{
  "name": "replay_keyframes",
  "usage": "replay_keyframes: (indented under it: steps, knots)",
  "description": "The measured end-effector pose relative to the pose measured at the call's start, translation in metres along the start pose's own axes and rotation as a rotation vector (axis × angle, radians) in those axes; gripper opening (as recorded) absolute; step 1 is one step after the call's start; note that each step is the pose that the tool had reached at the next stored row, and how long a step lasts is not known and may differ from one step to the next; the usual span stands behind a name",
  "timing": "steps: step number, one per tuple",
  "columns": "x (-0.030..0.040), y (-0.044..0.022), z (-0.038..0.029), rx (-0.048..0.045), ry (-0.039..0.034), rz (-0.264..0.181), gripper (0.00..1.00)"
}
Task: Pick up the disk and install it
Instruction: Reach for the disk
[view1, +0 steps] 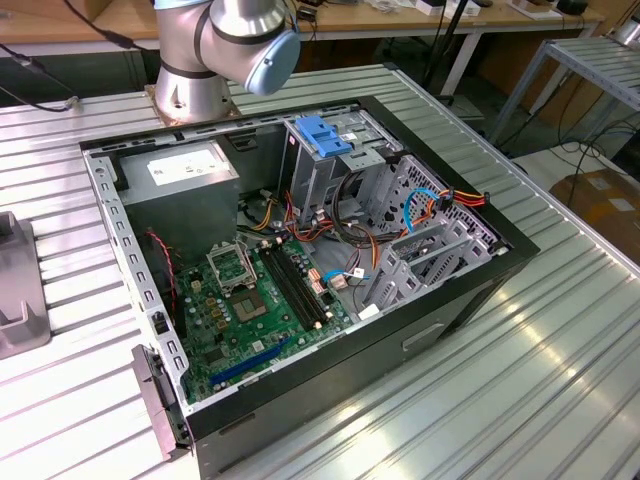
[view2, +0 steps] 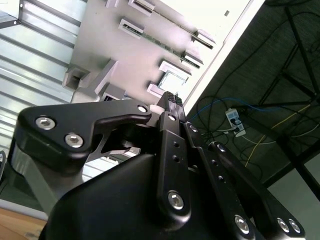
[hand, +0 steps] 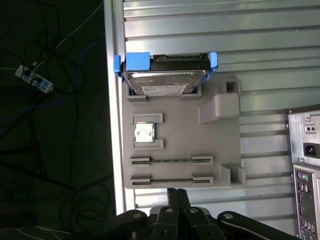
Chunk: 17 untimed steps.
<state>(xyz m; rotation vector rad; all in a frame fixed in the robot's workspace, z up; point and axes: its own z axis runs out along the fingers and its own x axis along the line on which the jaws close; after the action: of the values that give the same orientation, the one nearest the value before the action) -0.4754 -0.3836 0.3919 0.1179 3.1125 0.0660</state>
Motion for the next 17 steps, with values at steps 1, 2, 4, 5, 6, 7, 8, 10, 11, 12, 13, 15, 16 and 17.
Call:
replay_keyframes:
  steps: [1, 2, 4, 5, 6, 7, 8, 10, 11, 12, 13, 15, 16, 17]
  knots:
    - [0.0001, 0.0013, 0.0001, 0.0000, -0.0001, 0.000, 0.10]
    - [0.0003, 0.0039, 0.0002, -0.0001, -0.0001, 0.000, 0.10]
    - [0.0007, 0.0091, 0.0004, 0.0000, 0.0000, 0.000, 0.10]
    - [0.0009, 0.0113, 0.0006, -0.0001, -0.0001, 0.000, 0.10]
    - [0.0010, 0.0128, 0.0006, 0.0000, 0.0000, 0.000, 0.10]
    - [0.0012, 0.0148, 0.0007, 0.0000, 0.0000, 0.000, 0.10]
    - [0.0013, 0.0166, 0.0008, 0.0000, 0.0000, 0.000, 0.10]
    - [0.0015, 0.0198, 0.0009, -0.0001, -0.0001, 0.000, 0.10]
    - [0.0017, 0.0218, 0.0010, -0.0001, -0.0001, 0.000, 0.10]
    - [0.0018, 0.0233, 0.0011, -0.0001, -0.0001, 0.000, 0.10]
    - [0.0020, 0.0252, 0.0012, -0.0001, -0.0001, 0.000, 0.10]
    - [0.0024, 0.0306, 0.0014, 0.0000, 0.0000, 0.000, 0.10]
    - [0.0025, 0.0327, 0.0015, 0.0000, 0.0000, 0.000, 0.10]
    - [0.0026, 0.0344, 0.0016, 0.0000, -0.0001, 0.000, 0.10]
